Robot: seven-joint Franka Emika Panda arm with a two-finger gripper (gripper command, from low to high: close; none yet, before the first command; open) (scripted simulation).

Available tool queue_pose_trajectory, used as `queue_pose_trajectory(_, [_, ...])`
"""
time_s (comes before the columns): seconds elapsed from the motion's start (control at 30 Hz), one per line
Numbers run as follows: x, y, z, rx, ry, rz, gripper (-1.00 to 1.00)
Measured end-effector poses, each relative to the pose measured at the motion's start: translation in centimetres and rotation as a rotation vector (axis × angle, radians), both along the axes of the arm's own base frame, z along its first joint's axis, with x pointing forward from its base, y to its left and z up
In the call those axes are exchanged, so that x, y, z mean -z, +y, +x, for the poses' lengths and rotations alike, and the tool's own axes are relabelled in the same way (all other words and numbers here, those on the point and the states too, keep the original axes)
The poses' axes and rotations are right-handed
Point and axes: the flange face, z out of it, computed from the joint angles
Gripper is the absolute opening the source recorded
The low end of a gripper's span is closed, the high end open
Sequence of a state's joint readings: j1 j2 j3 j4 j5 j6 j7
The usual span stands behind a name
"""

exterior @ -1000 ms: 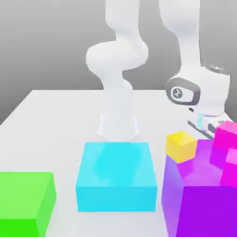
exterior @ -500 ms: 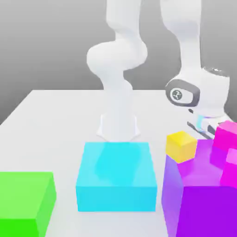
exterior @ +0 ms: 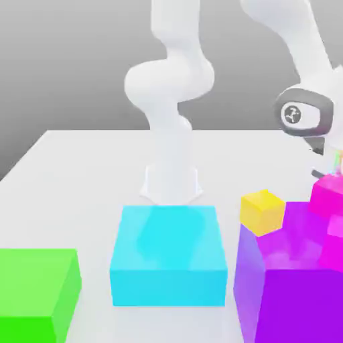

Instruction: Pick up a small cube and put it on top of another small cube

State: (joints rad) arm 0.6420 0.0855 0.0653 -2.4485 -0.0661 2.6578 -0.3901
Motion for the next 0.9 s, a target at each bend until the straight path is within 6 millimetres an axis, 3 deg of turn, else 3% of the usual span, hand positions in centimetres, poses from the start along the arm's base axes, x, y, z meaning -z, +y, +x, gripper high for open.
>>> queue_pose_trajectory(0.23, [-9.3, 0.1, 6.7, -0.108, -0.014, 0.018, -1.00])
queue_pose_trajectory(0.37, [-13.8, -1.3, 6.9, -0.264, 0.000, -0.016, -1.00])
queue_pose_trajectory(0.53, [-17.5, -3.6, 5.0, -0.501, 0.041, -0.067, -1.00])
queue_pose_trajectory(0.63, [-19.0, -5.3, 3.8, -0.633, 0.075, -0.088, -1.00])
queue_pose_trajectory(0.7, [-17.4, -5.9, 3.4, -0.654, 0.085, -0.097, -1.00])
queue_pose_trajectory(0.77, [-14.5, -6.1, 3.3, -0.660, 0.088, -0.099, -1.00])
queue_pose_trajectory(0.8, [-13.3, -6.1, 3.3, -0.660, 0.088, -0.099, 1.00])
queue_pose_trajectory(0.9, [-13.3, -6.1, 3.3, -0.660, 0.088, -0.099, 1.00])
